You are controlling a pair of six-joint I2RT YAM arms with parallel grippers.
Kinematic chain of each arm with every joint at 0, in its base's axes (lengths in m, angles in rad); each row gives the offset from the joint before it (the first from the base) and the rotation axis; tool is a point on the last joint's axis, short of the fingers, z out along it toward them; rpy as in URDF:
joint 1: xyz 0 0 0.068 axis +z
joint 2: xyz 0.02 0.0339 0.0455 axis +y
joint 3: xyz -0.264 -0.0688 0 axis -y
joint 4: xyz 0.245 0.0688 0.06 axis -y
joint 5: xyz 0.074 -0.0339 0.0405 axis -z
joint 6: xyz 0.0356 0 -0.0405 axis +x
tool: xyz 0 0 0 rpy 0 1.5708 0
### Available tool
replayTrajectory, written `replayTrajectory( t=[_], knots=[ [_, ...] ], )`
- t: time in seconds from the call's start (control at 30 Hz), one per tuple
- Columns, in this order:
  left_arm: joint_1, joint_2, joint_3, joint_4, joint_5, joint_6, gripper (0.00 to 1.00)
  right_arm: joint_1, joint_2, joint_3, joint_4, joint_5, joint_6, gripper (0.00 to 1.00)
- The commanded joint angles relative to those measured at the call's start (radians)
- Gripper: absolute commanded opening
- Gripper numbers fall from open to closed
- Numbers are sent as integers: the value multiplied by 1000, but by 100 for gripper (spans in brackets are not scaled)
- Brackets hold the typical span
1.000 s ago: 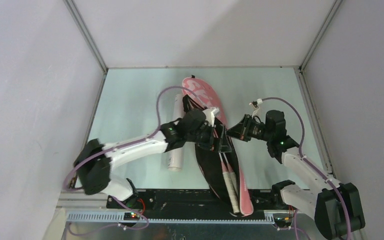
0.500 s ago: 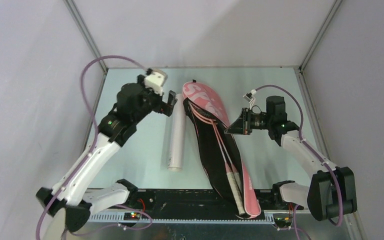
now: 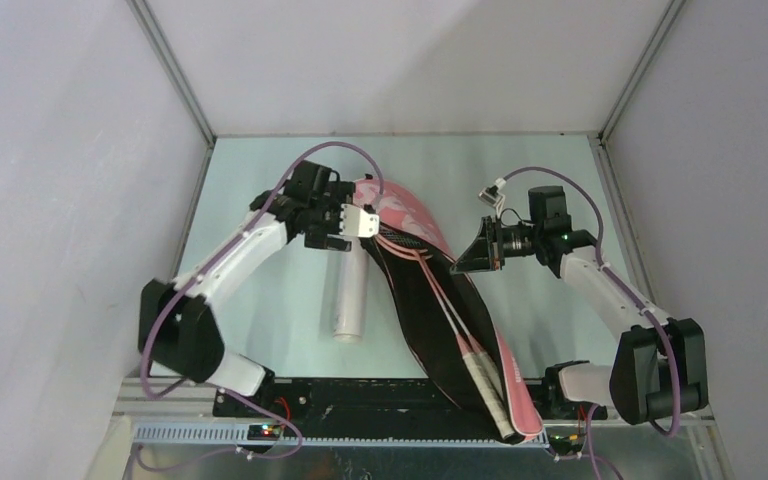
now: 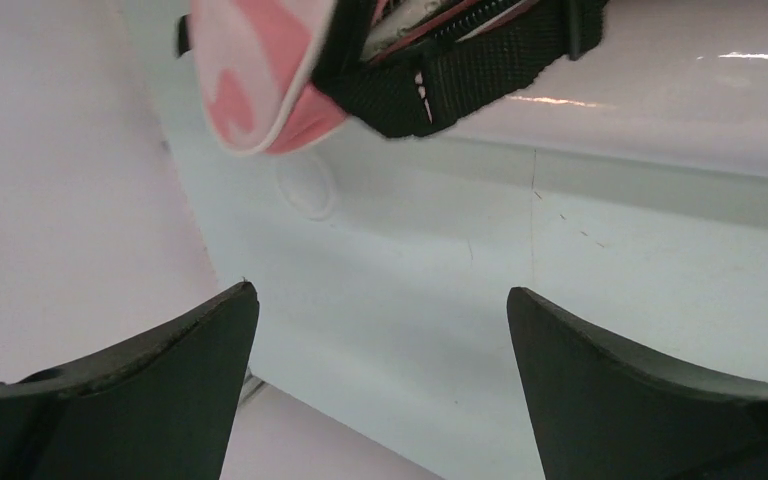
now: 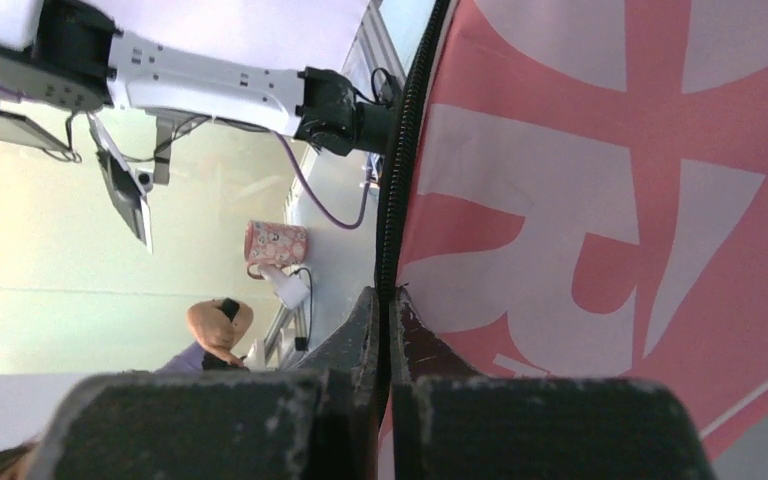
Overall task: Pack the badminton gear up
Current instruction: Adjust the racket bag at the center of the board.
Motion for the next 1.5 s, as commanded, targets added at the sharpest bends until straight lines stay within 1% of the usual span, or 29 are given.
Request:
replayTrajectory(
  t=[0.0,0.03,0.13,0.17,0.2,0.23,0.27,0.3,0.33,0.4,0.47,0.53,0.57,0.73,0.87,0.93,1.0,1.03,1.07,1.17,1.2,1.23,1.27,1.3,1.33,1.37,1.4,1.43,1.47],
  knots=[
    [32,133,79,53,19,176,100,33,9,135,-214,-123,-162,0],
    [33,179,95,54,11,176,100,38,14,142,-221,-127,-172,0],
    [41,194,64,167,27,185,99,60,33,168,-253,-151,-175,0],
    [41,198,61,175,41,187,99,64,38,184,-271,-161,-199,0],
    [44,201,66,177,51,187,98,73,49,196,-336,-162,-221,0],
    [45,206,70,181,68,184,98,82,55,229,-383,-163,-290,0],
    [47,210,76,198,75,172,97,88,65,244,-479,-164,-330,0],
    [47,219,81,208,91,168,97,102,69,278,-522,-166,-400,0],
    [48,224,81,226,101,167,97,107,80,294,-591,-164,-433,0],
    [47,233,82,235,141,176,96,122,89,329,-642,-134,-468,0],
    [47,239,92,199,192,196,93,122,88,347,-646,-109,-446,0],
    [48,241,105,138,258,216,91,108,84,351,-602,-99,-389,0],
    [48,242,105,112,267,228,90,98,83,351,-566,-103,-372,0],
    [51,259,78,79,331,240,90,68,85,351,-456,-138,-249,0],
    [55,284,74,100,348,254,90,61,82,351,-432,-167,-234,0],
    [57,292,105,86,374,262,85,58,88,351,-441,-162,-230,0],
    [62,297,136,57,389,269,77,51,93,352,-441,-164,-230,0],
    [64,298,147,52,398,276,72,48,95,351,-428,-163,-220,0],
    [64,298,152,46,401,285,68,40,95,351,-420,-172,-218,0],
    [64,299,158,39,449,295,54,32,102,351,-373,-188,-185,0],
    [65,299,165,27,460,299,51,32,104,352,-358,-198,-179,0],
    [65,299,170,20,479,300,44,30,104,352,-352,-197,-164,0],
    [65,298,179,5,485,301,40,28,100,351,-342,-192,-158,0],
    [65,298,182,0,491,299,27,22,97,352,-340,-189,-150,0],
    [65,298,188,-4,492,291,21,18,90,351,-342,-177,-148,0],
    [65,294,190,-5,482,284,6,6,87,351,-345,-150,-147,0],
    [65,292,194,-8,471,269,2,-2,82,352,-357,-123,-147,0],
    [65,286,196,-12,442,261,1,-19,82,352,-363,-49,-140,0],
    [67,283,202,-13,422,232,0,-29,80,352,-374,-2,-132,7]
  ],
)
